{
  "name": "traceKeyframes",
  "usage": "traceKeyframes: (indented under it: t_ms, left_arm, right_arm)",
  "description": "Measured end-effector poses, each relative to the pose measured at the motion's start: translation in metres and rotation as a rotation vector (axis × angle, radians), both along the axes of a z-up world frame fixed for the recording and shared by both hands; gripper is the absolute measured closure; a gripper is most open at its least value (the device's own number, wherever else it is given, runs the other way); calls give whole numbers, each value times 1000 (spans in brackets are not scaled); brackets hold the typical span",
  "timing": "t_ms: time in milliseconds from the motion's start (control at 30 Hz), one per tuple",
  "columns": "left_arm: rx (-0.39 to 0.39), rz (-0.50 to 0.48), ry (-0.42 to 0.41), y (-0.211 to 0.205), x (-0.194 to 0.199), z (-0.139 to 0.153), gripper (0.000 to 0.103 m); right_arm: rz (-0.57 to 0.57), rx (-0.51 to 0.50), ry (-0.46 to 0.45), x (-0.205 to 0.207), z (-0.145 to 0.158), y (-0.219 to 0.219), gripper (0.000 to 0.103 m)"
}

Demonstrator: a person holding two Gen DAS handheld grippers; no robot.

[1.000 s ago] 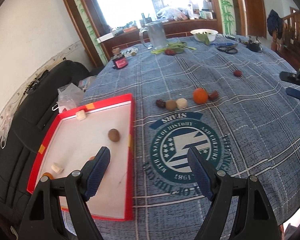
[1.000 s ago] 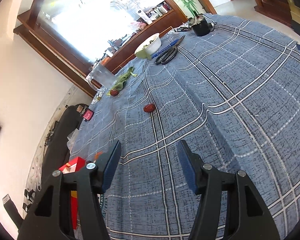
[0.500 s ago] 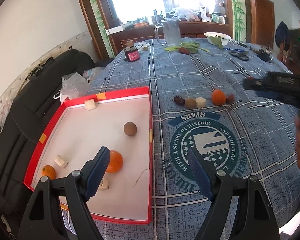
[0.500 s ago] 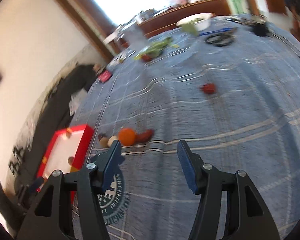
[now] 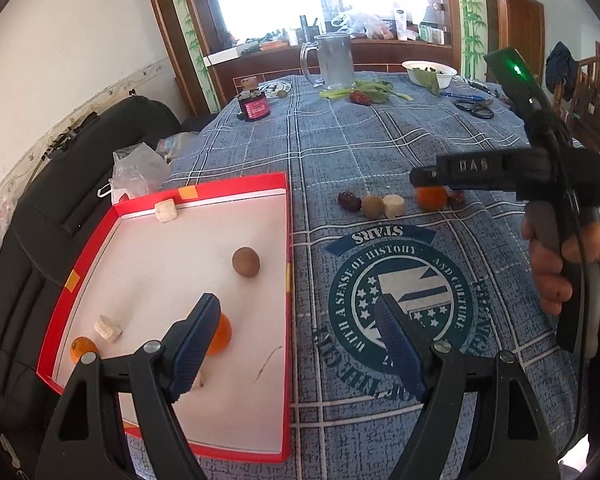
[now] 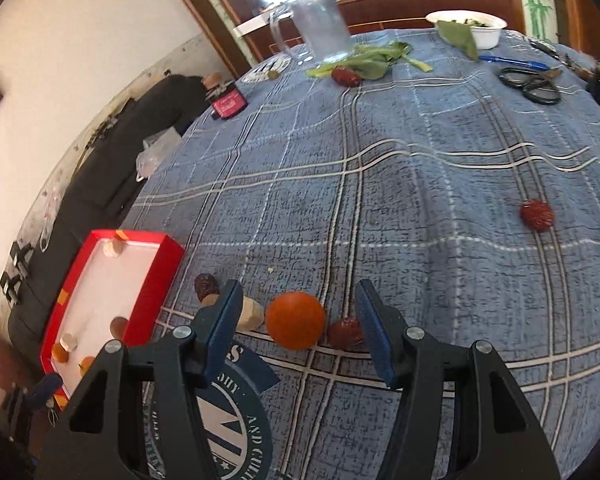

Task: Organize fruits
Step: 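Grasp an orange with the right while the left grasps a dark red date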

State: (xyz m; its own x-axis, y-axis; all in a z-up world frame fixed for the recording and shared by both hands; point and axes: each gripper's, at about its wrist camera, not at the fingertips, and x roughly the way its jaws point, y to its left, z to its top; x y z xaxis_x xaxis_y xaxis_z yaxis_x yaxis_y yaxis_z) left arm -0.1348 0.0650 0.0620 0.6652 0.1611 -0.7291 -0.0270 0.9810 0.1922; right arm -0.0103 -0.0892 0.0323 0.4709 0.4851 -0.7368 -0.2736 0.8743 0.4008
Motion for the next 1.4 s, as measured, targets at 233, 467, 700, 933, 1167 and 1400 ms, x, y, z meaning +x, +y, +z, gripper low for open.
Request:
traceKeyframes:
  t_ms: [233,467,700,933,1167,1400]
  left_arm:
    - [18,19,4,-6,12,1,23]
    - [26,39,-5,-6,16,5,23]
    - [37,23,5,-13,15,4,23]
    - [43,-80,-9,-46,36,8,23]
    - [6,-264,54,-93,84,-13,24]
    - [-33,-321,133,-108,114,-31,44]
  right_arm:
    - [76,-49,-29,-5,-4,7,43]
    - [126,-186,-100,-15,-5,21,47]
    - [120,-246,-128,-17,-5,23,69]
    - [-19,44,-151,-10,27,-40,69]
    - [-224,128,-82,5,21,-96,69]
    - [-289,178,-56,12,18,-112,69]
